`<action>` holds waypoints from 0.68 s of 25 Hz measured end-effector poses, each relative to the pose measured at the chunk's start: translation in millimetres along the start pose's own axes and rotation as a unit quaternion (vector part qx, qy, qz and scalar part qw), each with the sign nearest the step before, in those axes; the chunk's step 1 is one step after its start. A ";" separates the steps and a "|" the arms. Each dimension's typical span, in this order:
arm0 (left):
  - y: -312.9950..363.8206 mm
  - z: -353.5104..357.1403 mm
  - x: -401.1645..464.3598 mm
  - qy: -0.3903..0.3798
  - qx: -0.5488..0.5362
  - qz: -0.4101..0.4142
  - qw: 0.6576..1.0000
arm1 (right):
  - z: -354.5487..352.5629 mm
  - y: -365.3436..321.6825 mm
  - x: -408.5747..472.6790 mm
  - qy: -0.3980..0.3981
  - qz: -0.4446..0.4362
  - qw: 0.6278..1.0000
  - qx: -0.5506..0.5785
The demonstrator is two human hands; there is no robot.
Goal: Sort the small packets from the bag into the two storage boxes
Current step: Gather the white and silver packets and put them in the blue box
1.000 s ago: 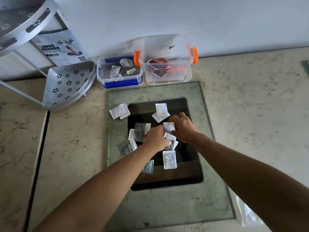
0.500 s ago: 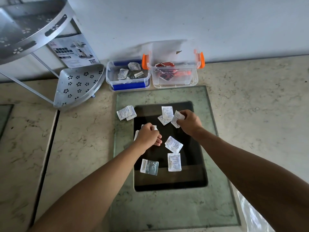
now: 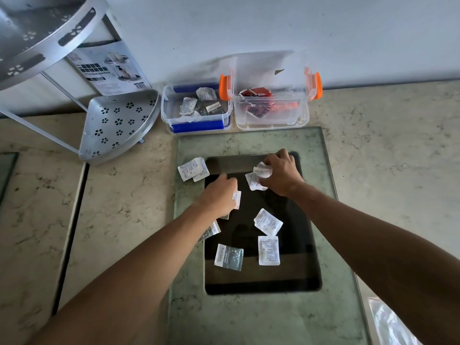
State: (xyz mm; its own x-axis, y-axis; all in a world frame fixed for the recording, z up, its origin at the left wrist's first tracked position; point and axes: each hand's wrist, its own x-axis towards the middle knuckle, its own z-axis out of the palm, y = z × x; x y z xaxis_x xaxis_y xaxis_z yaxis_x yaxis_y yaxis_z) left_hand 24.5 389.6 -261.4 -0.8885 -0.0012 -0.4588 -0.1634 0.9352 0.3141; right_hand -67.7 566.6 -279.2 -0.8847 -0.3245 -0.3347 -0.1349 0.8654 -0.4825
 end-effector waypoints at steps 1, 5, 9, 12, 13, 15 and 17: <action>-0.8 -1.5 1.5 0.005 0.015 0.008 1.000 | -1.0 4.5 -3.9 0.011 0.003 0.999 0.042; -11.1 -1.1 8.6 0.015 0.003 0.017 1.000 | -4.1 11.7 -20.3 -0.004 0.041 0.992 0.123; -19.0 3.0 6.4 -0.005 0.025 0.021 0.999 | -1.2 18.2 -37.5 -0.041 0.080 0.974 0.210; -14.6 1.4 0.7 0.003 0.048 0.015 0.999 | -0.7 20.4 -62.7 -0.108 0.066 0.957 0.261; -12.1 -0.1 -0.7 0.004 0.056 0.014 0.998 | 1.5 19.4 -73.4 -0.136 0.049 0.963 0.230; -10.0 -0.2 -2.1 0.008 0.064 0.020 0.998 | 12.2 15.9 -93.7 -0.155 0.027 0.974 0.163; -10.7 1.3 -3.6 0.010 0.065 0.021 0.998 | 22.8 12.7 -109.0 -0.121 0.032 0.985 0.122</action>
State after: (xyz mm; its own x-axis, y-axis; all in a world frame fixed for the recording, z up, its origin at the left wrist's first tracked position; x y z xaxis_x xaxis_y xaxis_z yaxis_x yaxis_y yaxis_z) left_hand 30.1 380.1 -264.2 -0.9024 0.0329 -0.4297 -0.0698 0.9728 0.2211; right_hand 37.2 604.3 -267.3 -0.7522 -0.3783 -0.5395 0.0555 0.7795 -0.6239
